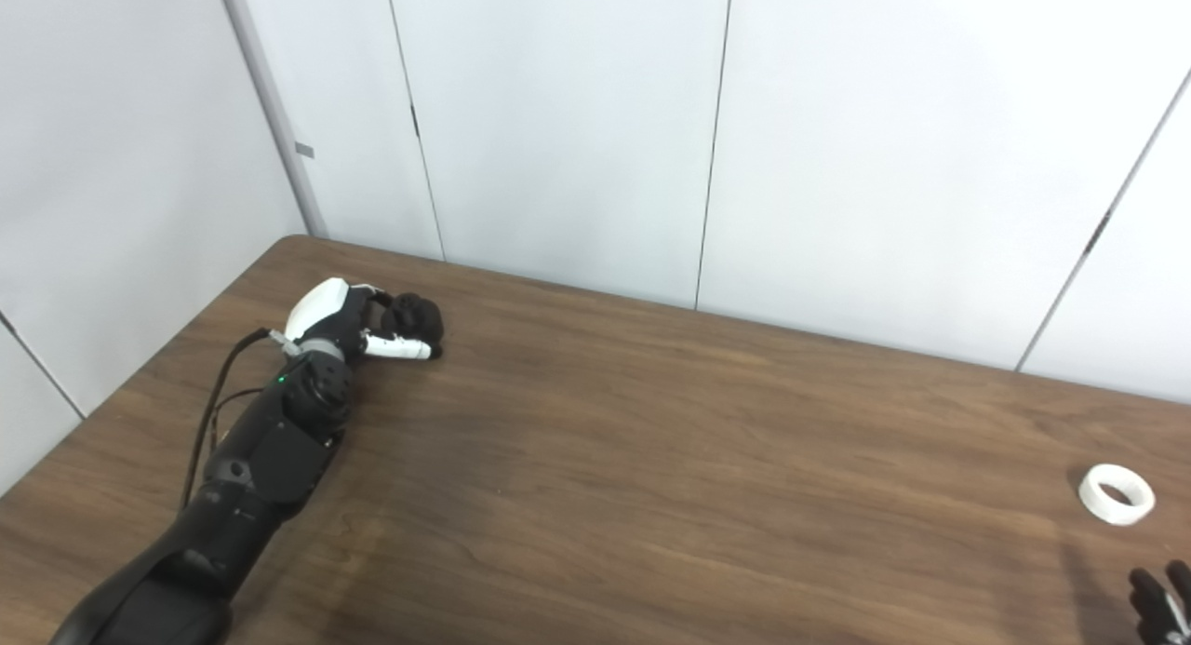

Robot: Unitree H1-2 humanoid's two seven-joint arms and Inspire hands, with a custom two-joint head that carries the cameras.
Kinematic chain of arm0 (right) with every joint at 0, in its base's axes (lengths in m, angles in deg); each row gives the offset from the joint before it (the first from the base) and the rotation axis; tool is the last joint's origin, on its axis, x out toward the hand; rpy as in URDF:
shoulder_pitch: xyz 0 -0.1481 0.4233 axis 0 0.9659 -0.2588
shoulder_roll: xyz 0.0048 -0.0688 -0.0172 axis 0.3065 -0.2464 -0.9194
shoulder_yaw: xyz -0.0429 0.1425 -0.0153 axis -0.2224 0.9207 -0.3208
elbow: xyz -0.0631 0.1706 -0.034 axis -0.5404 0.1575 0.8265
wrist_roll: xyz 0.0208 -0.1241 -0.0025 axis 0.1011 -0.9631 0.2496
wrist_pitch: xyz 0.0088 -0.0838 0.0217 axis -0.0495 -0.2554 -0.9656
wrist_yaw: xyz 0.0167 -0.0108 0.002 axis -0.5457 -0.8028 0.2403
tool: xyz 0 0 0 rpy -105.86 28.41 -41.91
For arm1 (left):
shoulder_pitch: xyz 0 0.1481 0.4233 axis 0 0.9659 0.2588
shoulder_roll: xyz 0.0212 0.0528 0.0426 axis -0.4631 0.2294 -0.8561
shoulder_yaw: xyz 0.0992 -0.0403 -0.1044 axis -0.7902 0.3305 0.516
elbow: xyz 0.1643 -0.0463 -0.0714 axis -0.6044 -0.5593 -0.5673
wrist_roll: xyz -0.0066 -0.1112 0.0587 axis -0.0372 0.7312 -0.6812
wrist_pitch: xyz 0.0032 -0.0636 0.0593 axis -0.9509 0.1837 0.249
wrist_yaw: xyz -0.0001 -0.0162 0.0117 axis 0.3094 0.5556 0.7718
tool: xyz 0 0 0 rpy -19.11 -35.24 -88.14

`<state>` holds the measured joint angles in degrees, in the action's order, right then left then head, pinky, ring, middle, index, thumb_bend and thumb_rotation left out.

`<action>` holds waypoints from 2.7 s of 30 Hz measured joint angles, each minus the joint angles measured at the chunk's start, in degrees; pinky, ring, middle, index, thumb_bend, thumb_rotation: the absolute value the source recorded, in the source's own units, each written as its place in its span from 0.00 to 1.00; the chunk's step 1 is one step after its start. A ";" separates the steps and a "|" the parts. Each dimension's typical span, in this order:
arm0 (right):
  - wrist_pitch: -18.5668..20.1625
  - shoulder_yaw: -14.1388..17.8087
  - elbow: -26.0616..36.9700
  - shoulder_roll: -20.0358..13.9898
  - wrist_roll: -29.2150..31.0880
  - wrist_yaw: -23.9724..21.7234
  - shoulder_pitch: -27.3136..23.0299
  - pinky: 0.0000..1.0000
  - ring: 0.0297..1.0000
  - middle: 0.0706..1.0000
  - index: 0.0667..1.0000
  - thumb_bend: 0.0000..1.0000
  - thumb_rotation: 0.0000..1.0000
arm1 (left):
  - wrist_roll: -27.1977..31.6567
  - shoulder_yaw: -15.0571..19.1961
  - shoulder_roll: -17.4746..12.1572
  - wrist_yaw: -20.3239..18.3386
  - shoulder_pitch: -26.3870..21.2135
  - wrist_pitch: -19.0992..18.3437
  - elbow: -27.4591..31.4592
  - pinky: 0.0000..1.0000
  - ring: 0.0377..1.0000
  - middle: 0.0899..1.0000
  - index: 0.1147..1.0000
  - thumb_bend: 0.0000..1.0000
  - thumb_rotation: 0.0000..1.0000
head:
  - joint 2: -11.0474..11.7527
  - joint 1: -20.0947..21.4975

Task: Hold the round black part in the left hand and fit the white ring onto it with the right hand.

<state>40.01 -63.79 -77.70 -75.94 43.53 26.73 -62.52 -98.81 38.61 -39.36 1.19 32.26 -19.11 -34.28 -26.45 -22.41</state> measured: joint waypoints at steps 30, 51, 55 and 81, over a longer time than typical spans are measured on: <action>1.51 -0.23 1.25 0.60 -0.75 0.26 0.82 1.00 0.97 0.94 1.00 0.51 1.00 | 2.74 -0.62 0.20 4.49 -0.32 4.43 -1.29 0.98 0.88 0.74 0.41 0.52 0.04 | -0.35 -0.26; 1.38 -0.42 1.30 0.65 -1.65 0.28 0.82 1.00 0.96 0.93 1.00 0.47 1.00 | -3.96 -4.71 0.05 -6.23 7.20 -0.13 26.24 0.99 0.94 0.76 0.42 0.52 0.04 | -1.58 2.72; 1.29 -0.80 1.27 0.48 -0.33 -1.38 0.80 1.00 0.98 0.97 1.00 0.50 1.00 | -8.08 -2.17 4.30 -12.97 9.73 -0.49 33.84 0.98 0.93 0.75 0.42 0.52 0.04 | -2.28 4.83; 4.01 -3.78 6.02 5.24 -4.72 1.08 2.51 0.89 0.88 0.89 0.95 0.63 0.94 | -20.34 -15.68 10.45 -27.90 22.72 6.81 58.63 1.00 0.88 0.74 0.42 0.52 0.05 | -8.35 18.45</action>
<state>44.02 -67.57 -71.69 -70.70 38.80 27.81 -60.01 -119.15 22.93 -28.91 -26.71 54.98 -12.30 24.35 -34.80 -3.96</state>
